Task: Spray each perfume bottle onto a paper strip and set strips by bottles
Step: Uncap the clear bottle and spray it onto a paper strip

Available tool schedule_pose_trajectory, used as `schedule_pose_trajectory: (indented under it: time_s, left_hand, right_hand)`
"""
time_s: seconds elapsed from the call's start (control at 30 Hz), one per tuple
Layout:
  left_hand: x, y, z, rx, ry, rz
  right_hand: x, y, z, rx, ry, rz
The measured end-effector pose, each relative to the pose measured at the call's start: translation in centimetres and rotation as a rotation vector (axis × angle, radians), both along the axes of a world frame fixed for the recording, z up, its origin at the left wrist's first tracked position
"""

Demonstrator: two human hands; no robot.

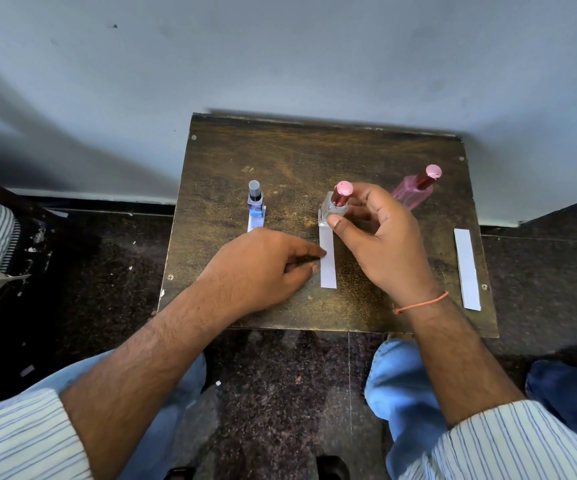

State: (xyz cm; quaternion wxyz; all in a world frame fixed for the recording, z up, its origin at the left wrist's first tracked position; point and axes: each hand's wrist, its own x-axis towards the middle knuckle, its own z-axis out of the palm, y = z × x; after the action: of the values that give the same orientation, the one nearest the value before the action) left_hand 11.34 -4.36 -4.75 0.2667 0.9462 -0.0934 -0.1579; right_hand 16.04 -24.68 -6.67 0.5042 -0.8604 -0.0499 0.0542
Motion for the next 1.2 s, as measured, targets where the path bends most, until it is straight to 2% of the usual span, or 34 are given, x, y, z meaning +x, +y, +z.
schedule_pose_trajectory:
  time_s: [0.5, 0.7, 0.93, 1.2]
  left_hand:
    - [0.0, -0.1, 0.0, 0.001, -0.057, -0.03]
    - [-0.2, -0.8, 0.4, -0.071, -0.098, -0.033]
    - [-0.2, -2.4, 0.5, -0.21, -0.088, -0.029]
    - [-0.2, -3.9, 0.6, -0.265, -0.09, -0.081]
  right_hand:
    - [-0.7, -0.8, 0.9, -0.005, -0.026, 0.04]
    - [-1.0, -2.2, 1.1, -0.022, -0.044, -0.006]
    - [-1.2, -5.1, 1.9, -0.137, -0.032, -0.021]
    - [-0.6, -11.0, 3.0, -0.44, 0.1, -0.184]
